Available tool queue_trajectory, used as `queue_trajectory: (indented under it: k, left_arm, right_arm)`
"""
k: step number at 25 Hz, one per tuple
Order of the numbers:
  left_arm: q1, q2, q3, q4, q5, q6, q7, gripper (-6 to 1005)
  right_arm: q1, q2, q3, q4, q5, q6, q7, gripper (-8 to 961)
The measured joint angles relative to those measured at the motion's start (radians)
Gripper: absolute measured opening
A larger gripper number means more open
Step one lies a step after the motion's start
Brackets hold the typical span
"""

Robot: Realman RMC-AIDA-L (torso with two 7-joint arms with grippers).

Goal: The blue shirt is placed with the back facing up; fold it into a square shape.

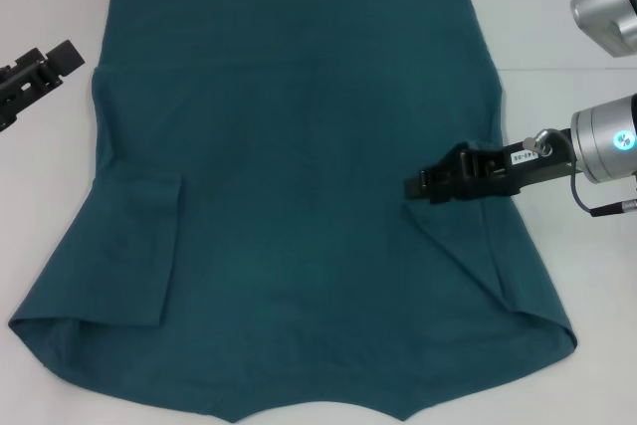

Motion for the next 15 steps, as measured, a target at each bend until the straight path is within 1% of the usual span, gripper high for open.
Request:
queue_trajectory:
  k: [2,6,10,12,15]
  left_arm:
    - [0.000,0.003,0.000,0.000,0.000,0.000,-0.006,903]
    - [0.002,0.008,-0.005,0.004,0.000,0.011,-0.040,903]
    - [0.003,0.012,-0.047,0.009,0.000,0.042,-0.120,903]
    - [0.004,0.023,-0.062,0.009,0.000,0.066,-0.174,904]
    - [0.010,0.052,-0.056,0.010,0.028,0.105,-0.284,904]
  right_arm:
    - [-0.003,-0.006,0.004,-0.003,0.021,-0.021,-0.025,447]
    - [-0.033,-0.029,0.010,-0.022,0.047,-0.034,-0.073,621]
    - [-0.069,-0.044,0.020,-0.025,0.079,-0.043,-0.106,716]
    - [-0.081,-0.056,0.024,-0.026,0.090,-0.049,-0.098,763]
    - [-0.095,-0.074,0.033,-0.031,0.095,-0.058,-0.054,832]
